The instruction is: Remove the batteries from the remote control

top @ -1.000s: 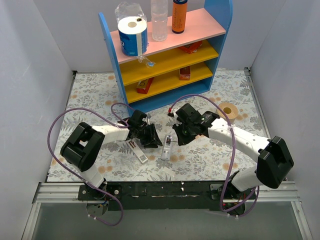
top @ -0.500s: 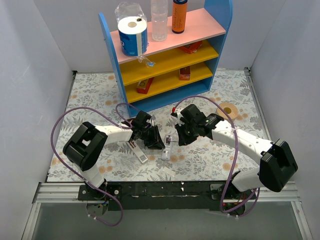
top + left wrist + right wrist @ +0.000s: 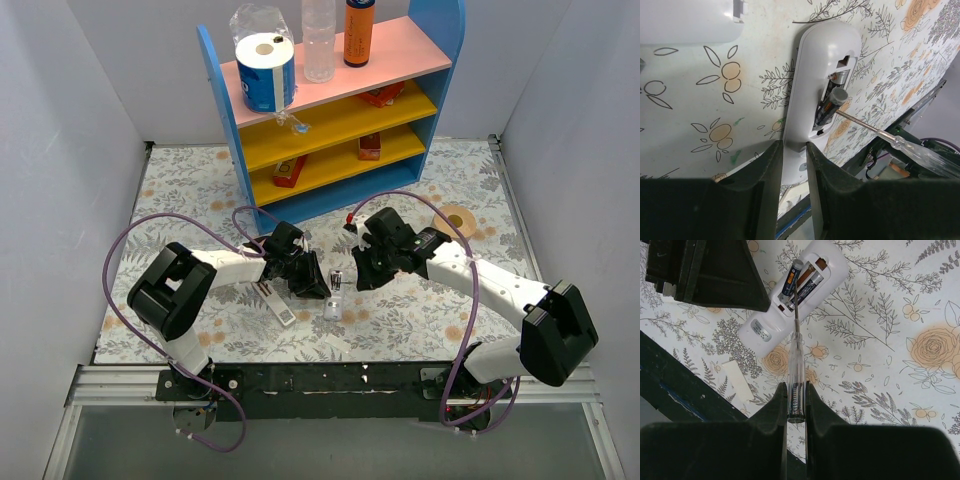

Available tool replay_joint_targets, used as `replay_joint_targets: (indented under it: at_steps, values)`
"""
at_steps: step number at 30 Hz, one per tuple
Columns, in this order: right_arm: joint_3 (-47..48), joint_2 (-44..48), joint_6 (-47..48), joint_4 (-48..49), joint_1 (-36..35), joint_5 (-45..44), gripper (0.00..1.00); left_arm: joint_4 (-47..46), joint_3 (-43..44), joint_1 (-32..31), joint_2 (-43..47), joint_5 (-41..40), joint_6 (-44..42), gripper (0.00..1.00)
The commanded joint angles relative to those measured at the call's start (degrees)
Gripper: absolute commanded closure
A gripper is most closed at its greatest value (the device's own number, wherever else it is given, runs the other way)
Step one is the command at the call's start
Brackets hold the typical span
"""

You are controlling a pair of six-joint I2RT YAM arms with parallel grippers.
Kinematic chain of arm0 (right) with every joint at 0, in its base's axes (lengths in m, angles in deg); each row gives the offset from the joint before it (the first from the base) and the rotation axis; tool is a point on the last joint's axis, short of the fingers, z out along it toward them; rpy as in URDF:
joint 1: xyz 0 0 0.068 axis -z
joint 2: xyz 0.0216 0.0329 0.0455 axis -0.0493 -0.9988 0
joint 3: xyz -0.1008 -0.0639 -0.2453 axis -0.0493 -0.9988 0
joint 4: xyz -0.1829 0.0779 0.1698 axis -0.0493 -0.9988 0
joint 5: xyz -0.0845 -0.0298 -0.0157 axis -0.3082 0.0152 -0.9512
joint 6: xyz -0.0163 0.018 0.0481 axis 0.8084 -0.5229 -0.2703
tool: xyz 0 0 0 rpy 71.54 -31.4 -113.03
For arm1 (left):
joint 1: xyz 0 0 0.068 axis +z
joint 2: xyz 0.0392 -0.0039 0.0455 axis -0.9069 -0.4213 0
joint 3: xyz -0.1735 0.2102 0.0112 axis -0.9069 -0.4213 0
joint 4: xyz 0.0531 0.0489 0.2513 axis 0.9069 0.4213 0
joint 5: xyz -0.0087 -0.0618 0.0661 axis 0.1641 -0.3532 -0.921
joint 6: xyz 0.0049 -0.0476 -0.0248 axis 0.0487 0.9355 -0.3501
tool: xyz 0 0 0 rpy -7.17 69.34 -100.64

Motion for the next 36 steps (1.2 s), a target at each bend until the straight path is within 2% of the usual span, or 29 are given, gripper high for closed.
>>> replay_joint_targets:
  at_steps: [1,21,36]
  values:
    - [0.33,2.32,0.64,1.92,0.13,3.15,0.99,0.14,0.63,-0.49,-0.24,-2.68,-0.59,0.75]
    - [0.06,3.64,-0.24,3.16,1.45,6.05,0.99,0.41,0.11,-1.11,0.63,-3.74,-0.15,0.73]
    - [7.45,3.99,-0.59,-5.19,1.72,0.6,0.99,-0.03,1.25,-3.57,5.91,-1.63,3.19,0.59]
